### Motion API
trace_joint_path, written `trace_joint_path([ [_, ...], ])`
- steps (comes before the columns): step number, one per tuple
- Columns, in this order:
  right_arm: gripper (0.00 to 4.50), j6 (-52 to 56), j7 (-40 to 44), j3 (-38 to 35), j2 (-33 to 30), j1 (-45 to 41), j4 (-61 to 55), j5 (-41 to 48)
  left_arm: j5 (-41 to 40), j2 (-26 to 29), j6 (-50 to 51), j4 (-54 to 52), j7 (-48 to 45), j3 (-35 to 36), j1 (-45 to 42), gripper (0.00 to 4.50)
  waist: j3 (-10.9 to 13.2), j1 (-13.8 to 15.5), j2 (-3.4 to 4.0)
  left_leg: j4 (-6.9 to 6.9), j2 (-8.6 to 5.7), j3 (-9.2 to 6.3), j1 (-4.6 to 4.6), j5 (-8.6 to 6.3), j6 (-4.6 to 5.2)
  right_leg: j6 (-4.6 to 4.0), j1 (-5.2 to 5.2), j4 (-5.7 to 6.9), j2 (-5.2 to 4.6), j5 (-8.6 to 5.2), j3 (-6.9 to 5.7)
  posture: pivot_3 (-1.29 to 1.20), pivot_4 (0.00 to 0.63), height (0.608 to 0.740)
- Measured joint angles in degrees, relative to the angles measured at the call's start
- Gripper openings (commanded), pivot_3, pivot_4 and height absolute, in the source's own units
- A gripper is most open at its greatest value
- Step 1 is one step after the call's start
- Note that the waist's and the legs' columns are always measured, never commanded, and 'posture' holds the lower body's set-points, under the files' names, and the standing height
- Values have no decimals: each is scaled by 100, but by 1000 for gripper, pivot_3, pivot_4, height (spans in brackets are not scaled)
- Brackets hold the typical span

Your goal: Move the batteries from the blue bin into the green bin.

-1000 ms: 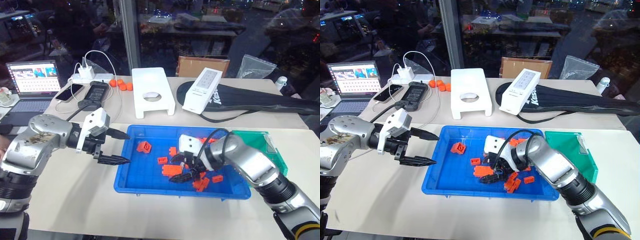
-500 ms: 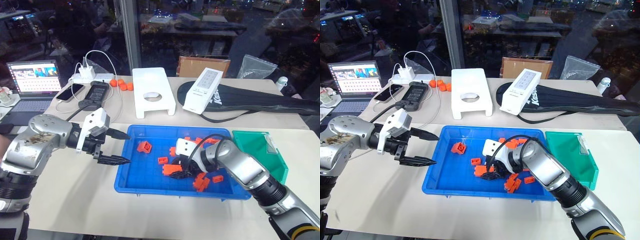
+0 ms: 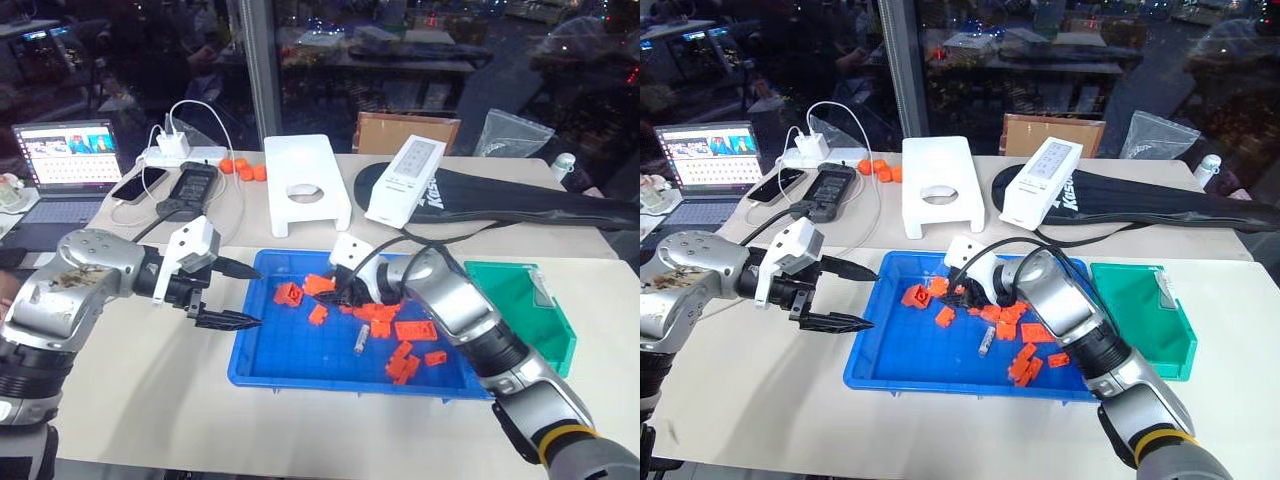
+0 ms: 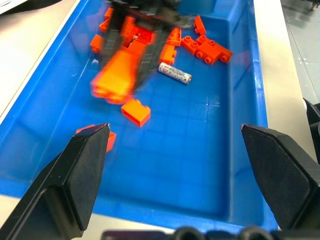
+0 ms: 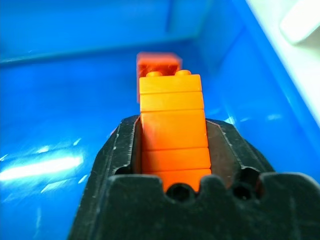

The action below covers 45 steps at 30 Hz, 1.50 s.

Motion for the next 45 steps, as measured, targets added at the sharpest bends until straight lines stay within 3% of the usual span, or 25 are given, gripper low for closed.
trace_joint_path([
  [3, 4326, -64, 48, -14, 12, 0, 47, -21, -6, 36, 7, -11, -1, 19, 92, 4500, 0, 2, 0, 0, 0, 0, 1, 0, 0, -2, -1, 2, 0, 1, 0, 0, 150, 712],
  [4, 4447, -68, 64, -36, 2, 0, 39, -23, -6, 36, 7, -14, 0, 18, 115, 4500, 0, -2, 0, 0, 1, 0, 1, 0, 0, -2, -1, 3, 1, 1, 0, 0, 150, 712],
  [6, 4447, -37, 162, -54, -137, 29, -101, -10, -7, 36, 7, -30, 6, 18, 117, 4500, 0, 1, 1, 0, 1, 0, 2, 0, 0, -1, -2, 4, 0, 1, -1, 0, 150, 712],
  [13, 4447, 952, 1269, -205, -1500, 656, -1798, 731, 2, -14, 1, -37, 19, -15, 85, 4500, 0, 56, 1, 1, 2, 1, 4, 0, 0, 7, 2, 1, 0, -5, -1, 0, 150, 712],
  [16, 4447, 1042, 1322, -221, -1695, 910, -1992, 793, 5, -55, -7, -30, -4, -35, 37, 4500, 0, 33, 1, 1, 1, 1, 6, 0, 0, 23, 2, 2, 0, -14, 0, 0, 150, 712],
  [32, 4447, 953, 882, 53, -1564, 1255, -1484, 330, 121, -80, -132, 34, -104, -146, -51, 4500, 0, -3, 0, 2, 1, 1, 4, 0, 0, 23, 2, 1, 0, -14, 1, 0, 150, 712],
  [35, 3756, 953, 808, 52, -1491, 1261, -1484, 331, 135, -80, -139, 40, -108, -147, -51, 4500, 0, -5, 0, 2, 1, 1, 5, 0, 0, 23, 2, 1, 0, -14, 1, 0, 150, 712],
  [39, 2492, 960, 791, 44, -1463, 1265, -1488, 344, 137, -80, -143, 57, -117, -147, -55, 4500, 0, -5, 0, 2, 1, 1, 4, 0, 0, 23, 2, 1, 0, -14, 1, 0, 150, 712],
  [45, 2495, 1229, 900, -381, -1710, 1264, -1920, 681, 121, -165, -142, 88, -143, -153, -139, 4500, 1, 24, 1, 6, 0, 1, 0, 0, 0, 23, 3, 1, -1, -13, 0, 0, 150, 712],
])
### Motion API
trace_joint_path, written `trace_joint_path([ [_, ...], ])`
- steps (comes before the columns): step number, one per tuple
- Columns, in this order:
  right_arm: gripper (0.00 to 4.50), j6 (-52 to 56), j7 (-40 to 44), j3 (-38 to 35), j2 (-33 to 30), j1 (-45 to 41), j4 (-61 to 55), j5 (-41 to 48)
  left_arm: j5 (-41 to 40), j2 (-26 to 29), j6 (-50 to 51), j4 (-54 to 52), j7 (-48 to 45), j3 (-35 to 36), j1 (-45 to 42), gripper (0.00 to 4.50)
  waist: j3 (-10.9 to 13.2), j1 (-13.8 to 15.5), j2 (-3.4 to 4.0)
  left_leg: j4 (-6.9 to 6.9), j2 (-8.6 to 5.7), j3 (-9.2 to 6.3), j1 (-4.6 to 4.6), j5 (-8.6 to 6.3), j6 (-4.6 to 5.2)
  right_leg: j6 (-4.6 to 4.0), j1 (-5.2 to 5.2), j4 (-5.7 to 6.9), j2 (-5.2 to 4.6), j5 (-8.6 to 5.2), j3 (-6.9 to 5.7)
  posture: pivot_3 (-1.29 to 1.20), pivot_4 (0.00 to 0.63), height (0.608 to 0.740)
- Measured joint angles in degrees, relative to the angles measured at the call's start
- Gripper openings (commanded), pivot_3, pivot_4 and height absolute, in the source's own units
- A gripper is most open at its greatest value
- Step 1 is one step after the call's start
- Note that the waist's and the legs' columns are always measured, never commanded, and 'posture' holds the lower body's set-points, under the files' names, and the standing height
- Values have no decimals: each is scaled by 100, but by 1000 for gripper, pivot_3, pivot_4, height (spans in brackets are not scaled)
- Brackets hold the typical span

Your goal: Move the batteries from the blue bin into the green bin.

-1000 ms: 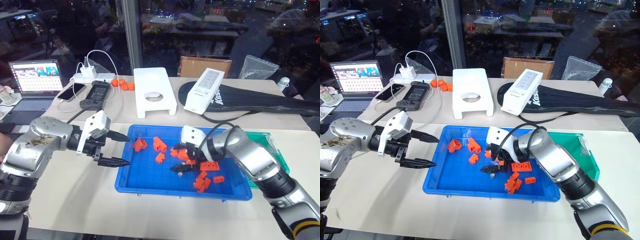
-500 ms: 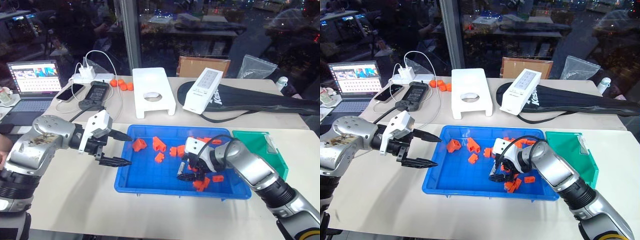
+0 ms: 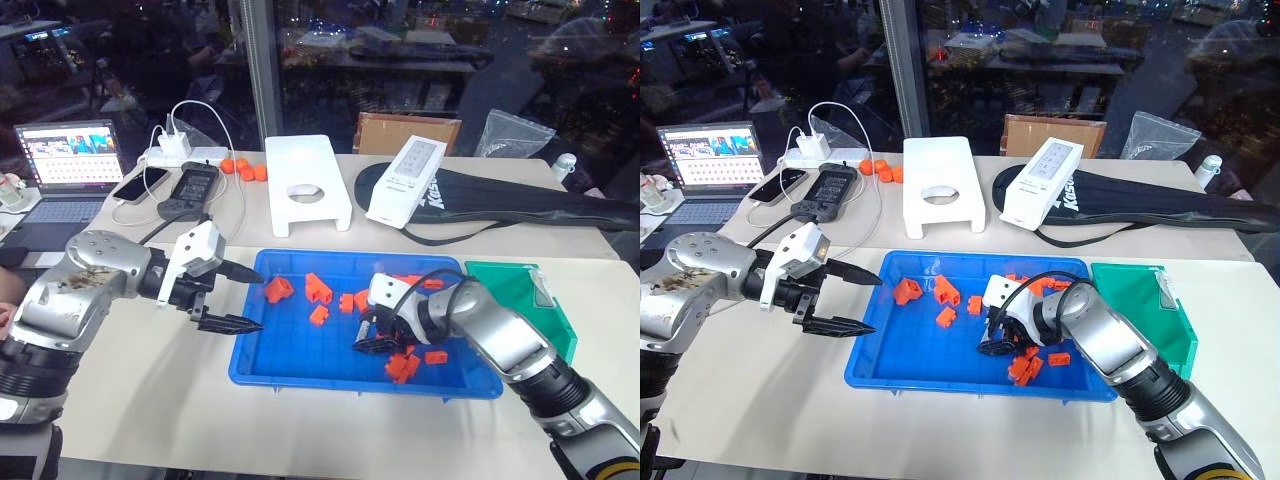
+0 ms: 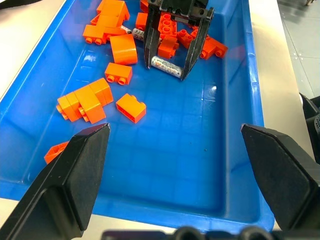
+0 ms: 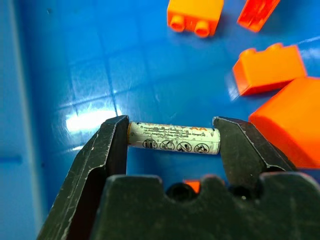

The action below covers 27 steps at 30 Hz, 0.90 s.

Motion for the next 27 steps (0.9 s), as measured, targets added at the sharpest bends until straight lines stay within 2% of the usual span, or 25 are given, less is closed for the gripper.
trace_joint_path([
  [3, 2495, 213, 70, -622, -326, -36, -296, 301, -20, -125, 0, 68, -31, -57, -117, 4500, 0, 38, 0, 2, 0, 0, 1, 0, 0, 1, 2, -1, 0, 0, -1, 0, 150, 712],
  [7, 2495, 304, 123, -1764, -1422, 137, -167, 383, -36, -373, -8, 241, -124, -160, -361, 4500, 1, 138, 1, 6, -5, 4, -1, 0, 0, 0, 4, -12, -8, 1, -1, 0, 150, 712],
  [12, 2495, 123, 101, -3028, -2334, 1085, 408, 256, -28, -823, -96, 592, -221, -353, -732, 4500, -3, 118, 3, 1, -4, 7, -1, -1, 1, -2, 10, -18, -7, 1, 2, 0, 150, 712],
  [18, 2495, -317, 27, -3461, -2667, 1823, 786, 43, 73, -1035, -219, 811, -319, -529, -901, 4500, -13, -27, 24, 0, -4, 7, 10, -1, 2, 4, 11, -7, -2, -2, 8, 0, 150, 712],
  [20, 3502, -477, 30, -3435, -2683, 2034, 969, -41, 96, -1044, -250, 838, -319, -529, -904, 4500, -13, -47, 24, 5, -4, 7, 9, -1, 2, 5, 14, -7, -3, -2, 9, 0, 150, 712],
  [21, 3592, -532, 31, -3412, -2683, 2074, 1031, -62, 96, -1047, -256, 838, -319, -529, -905, 4500, -14, -53, 26, 7, -5, 8, 8, -1, 2, 6, 14, -7, -4, -2, 11, 0, 150, 712],
  [23, 4320, -708, 43, -3285, -2682, 2133, 1132, -83, 96, -1048, -260, 835, -317, -529, -899, 4500, -14, -65, 28, 8, -5, 8, 10, -1, 2, 6, 17, -7, -4, -1, 11, 0, 150, 712],
  [24, 4479, -744, 48, -3264, -2682, 2134, 1142, -83, 96, -1049, -260, 831, -316, -529, -890, 4500, -14, -66, 31, 8, -5, 8, 10, -1, 2, 6, 17, -7, -4, -1, 11, 0, 150, 712],
  [27, 4479, -823, 46, -3225, -2682, 1970, 1208, -87, 93, -1042, -254, 802, -288, -525, -806, 4500, -15, -69, 39, 9, -5, 8, 9, -1, 2, 7, 17, -8, -4, -2, 11, 0, 150, 712],
])
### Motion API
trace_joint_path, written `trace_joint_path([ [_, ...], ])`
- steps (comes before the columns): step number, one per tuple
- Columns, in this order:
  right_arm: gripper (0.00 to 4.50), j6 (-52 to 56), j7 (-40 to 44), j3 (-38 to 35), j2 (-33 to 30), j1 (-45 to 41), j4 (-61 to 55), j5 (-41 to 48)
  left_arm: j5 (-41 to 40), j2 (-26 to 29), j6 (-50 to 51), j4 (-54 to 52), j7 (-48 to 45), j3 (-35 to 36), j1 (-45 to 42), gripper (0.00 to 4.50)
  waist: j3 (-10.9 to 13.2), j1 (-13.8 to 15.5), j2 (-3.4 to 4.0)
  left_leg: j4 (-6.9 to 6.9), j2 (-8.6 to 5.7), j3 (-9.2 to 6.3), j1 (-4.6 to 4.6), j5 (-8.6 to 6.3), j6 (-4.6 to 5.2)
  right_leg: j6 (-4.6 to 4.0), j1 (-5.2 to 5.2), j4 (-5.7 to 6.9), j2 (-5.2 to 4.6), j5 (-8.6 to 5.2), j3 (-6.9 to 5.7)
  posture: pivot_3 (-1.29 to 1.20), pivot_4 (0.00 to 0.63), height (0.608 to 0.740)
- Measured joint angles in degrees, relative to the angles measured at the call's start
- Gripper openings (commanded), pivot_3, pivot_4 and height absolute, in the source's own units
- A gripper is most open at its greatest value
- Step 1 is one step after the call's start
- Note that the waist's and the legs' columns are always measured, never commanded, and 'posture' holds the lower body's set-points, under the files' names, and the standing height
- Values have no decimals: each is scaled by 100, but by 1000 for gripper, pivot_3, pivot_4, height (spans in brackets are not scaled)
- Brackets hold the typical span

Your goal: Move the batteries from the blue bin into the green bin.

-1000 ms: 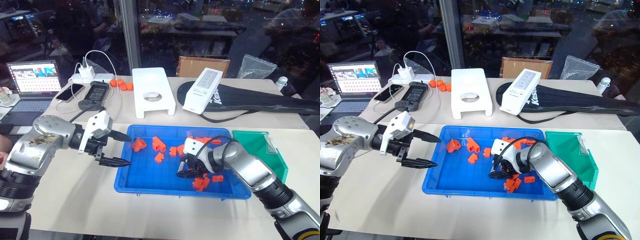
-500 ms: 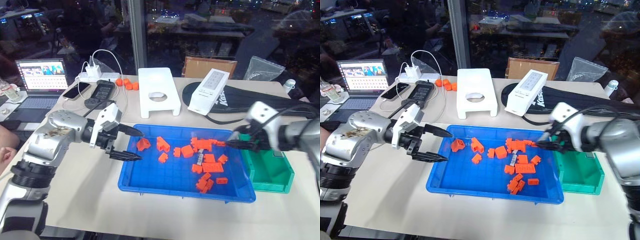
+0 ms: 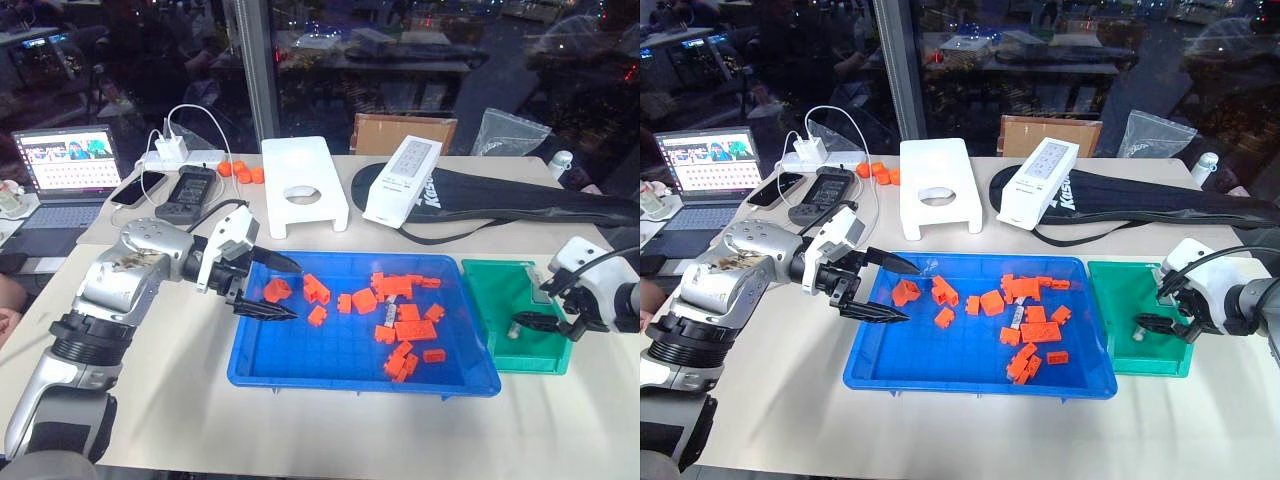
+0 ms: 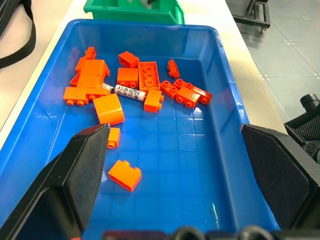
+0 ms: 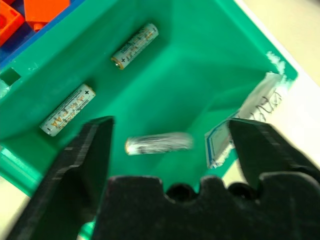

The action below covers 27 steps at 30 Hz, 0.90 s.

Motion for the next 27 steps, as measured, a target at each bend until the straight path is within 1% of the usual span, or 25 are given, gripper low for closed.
trace_joint_path([
  [3, 4479, 17, -4, 39, -6, -451, -69, 31, -1, 21, 4, -45, 56, 11, 62, 4500, 0, -3, 2, -1, 1, -1, 1, 0, 0, 0, 0, 0, 1, 0, -2, 0, 150, 712],
  [5, 4479, 96, 1, 83, 9, -686, -294, 110, -2, 31, 5, -94, 99, 19, 74, 4500, 0, 5, 2, -2, 1, -1, 0, 0, 0, 0, 1, -2, 0, 0, -3, 0, 150, 712],
  [6, 4479, 201, -26, 184, 112, -870, -474, 175, -2, 50, 7, -112, 129, 46, 104, 4500, 0, -1, 2, -2, 1, -1, 2, 0, 0, 0, 2, -2, 0, 0, -2, 0, 150, 712],
  [7, 4479, 275, -34, 233, 234, -975, -649, 244, -2, 49, 8, -117, 155, 55, 118, 4500, 1, -8, 1, -3, 2, -1, 3, 0, 0, 0, 2, -2, 1, 0, -2, 0, 150, 712],
  [9, 4479, 615, -69, 626, 637, -1247, -1294, 522, -2, 42, 14, -157, 247, 86, 161, 4500, 1, -10, 1, -6, 2, -5, 3, 0, 0, 0, 2, 0, 3, 0, -4, 0, 150, 712],
  [11, 4479, 826, -98, 962, 949, -1352, -1635, 694, -3, 40, 16, -186, 309, 99, 169, 4500, 1, 3, 0, -3, 1, -7, -2, 0, 0, 0, 2, -1, 2, 0, -6, 0, 150, 712],
  [15, 4479, 1078, -392, 1632, 1586, -1474, -1887, 740, 0, 50, 16, -217, 415, 136, 214, 4500, 1, 68, -1, 10, 1, -9, -11, 0, 0, 0, 2, -3, 0, 1, -11, 0, 150, 712],
  [18, 4479, 1099, -617, 2064, 1886, -1393, -1898, 649, 4, 78, 15, -227, 439, 137, 246, 4500, 1, 107, -1, 13, 1, -9, -13, 0, 0, 0, 0, -2, 0, 2, -11, 0, 150, 712],
  [21, 4479, 1107, -685, 2387, 1943, -1295, -1893, 612, 6, 125, 15, -264, 474, 172, 276, 4500, 1, 129, -1, 14, 1, -7, -14, 0, 0, -2, -2, -2, 0, 3, -9, 0, 150, 712],
  [27, 4479, 1185, -664, 2441, 1868, -1297, -1925, 578, 2, 238, 30, -408, 528, 216, 433, 4500, 1, 141, -1, 14, 2, -8, -12, 0, 0, -1, -2, 1, 1, 2, -10, 0, 150, 712],
])
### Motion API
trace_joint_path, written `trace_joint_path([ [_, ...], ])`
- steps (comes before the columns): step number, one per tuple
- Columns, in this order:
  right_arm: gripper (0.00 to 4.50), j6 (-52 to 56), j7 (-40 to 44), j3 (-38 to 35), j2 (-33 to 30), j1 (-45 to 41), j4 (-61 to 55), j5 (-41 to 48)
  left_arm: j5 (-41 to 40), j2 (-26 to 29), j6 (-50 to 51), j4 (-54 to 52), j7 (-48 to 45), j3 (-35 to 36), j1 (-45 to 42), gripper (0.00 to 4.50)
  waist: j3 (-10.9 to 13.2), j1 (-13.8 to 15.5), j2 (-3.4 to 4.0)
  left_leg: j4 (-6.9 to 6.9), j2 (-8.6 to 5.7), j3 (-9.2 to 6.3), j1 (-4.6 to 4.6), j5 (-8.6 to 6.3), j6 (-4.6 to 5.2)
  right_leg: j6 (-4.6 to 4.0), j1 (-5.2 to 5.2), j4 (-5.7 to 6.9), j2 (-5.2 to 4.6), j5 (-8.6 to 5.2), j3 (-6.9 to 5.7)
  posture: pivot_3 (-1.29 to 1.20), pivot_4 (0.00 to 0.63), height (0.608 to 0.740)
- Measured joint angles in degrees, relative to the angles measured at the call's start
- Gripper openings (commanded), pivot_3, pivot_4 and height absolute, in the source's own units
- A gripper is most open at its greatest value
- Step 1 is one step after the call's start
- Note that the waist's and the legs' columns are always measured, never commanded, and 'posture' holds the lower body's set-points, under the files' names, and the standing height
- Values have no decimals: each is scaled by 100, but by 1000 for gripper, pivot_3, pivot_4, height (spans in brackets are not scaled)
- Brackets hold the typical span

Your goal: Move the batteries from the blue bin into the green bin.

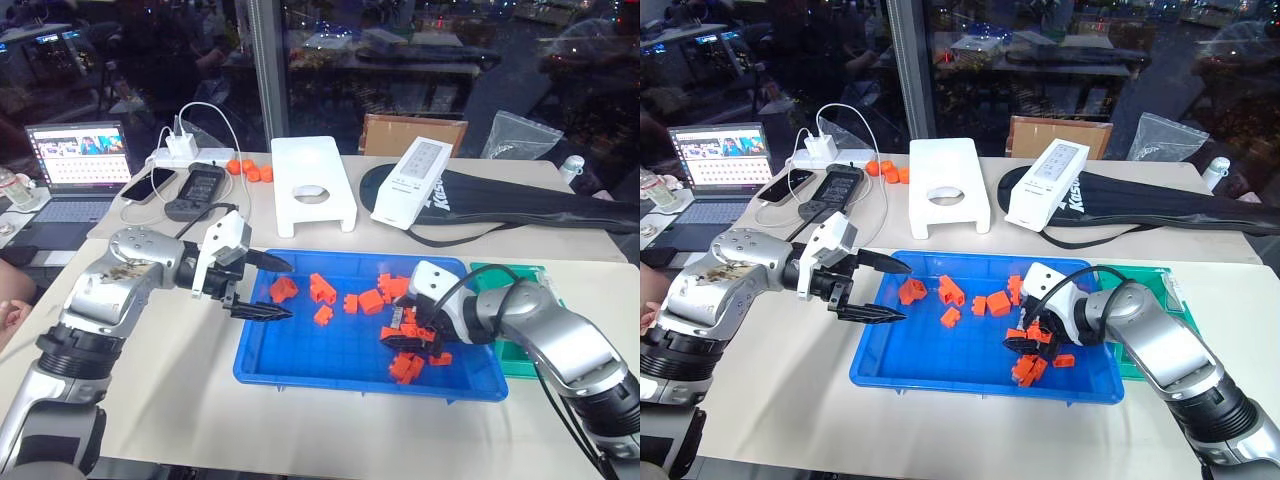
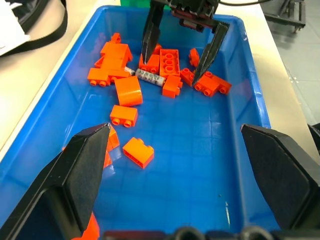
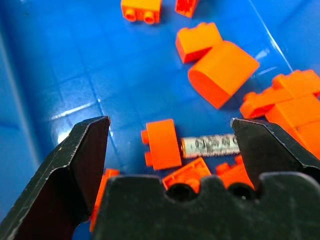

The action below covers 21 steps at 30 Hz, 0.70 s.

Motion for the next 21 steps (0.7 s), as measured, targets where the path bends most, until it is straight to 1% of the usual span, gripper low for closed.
trace_joint_path([
  [2, 3980, 13, 15, 47, 4, 0, -27, 7, 0, 6, 0, -17, 2, 0, 8, 4500, 0, 0, 0, 0, 0, 0, 0, 0, 0, 0, 0, 0, 0, 0, 0, 0, 150, 712],
  [3, 3818, 13, 13, 73, 5, 0, -27, 1, 0, 10, 0, -18, 3, 0, 8, 4500, 0, 0, 0, 0, 0, 0, 0, 0, 0, 0, 0, 0, 0, 0, 0, 0, 150, 712],
  [7, 2463, -17, 17, 412, 4, 18, 50, -149, 4, 23, -2, -18, 1, 0, 6, 4500, 0, 0, 0, 1, 0, 0, 0, 0, 0, 1, -1, 0, 0, -1, 0, 0, 150, 712],
  [10, 1342, -121, 12, 543, 7, 126, 199, -290, 12, 38, -3, -18, -2, 0, 5, 4500, 0, 2, -1, 3, 0, 0, -1, 0, 0, 2, 0, 0, 0, -1, 0, 0, 150, 712],
  [12, 759, -195, 15, 586, 8, 145, 257, -313, 16, 43, -3, -17, -3, -1, 5, 4500, 0, 2, -1, 3, -1, 0, 0, 0, 0, 3, 0, 0, -1, -1, 0, 0, 150, 712],
  [18, 729, -291, 49, 615, 28, 142, 272, -363, 44, 46, -5, -17, -8, -1, 0, 4500, -1, 2, -2, 3, 0, -1, 2, 0, 0, 3, 3, 0, 1, -2, -1, 0, 150, 712],
  [21, 729, -290, 97, 610, 188, 100, 276, -308, 46, 46, -8, -15, -11, -2, -5, 4500, -1, -5, -3, 2, 0, -1, 1, 0, 0, 3, 1, 1, 1, -1, 0, 0, 150, 712],
])
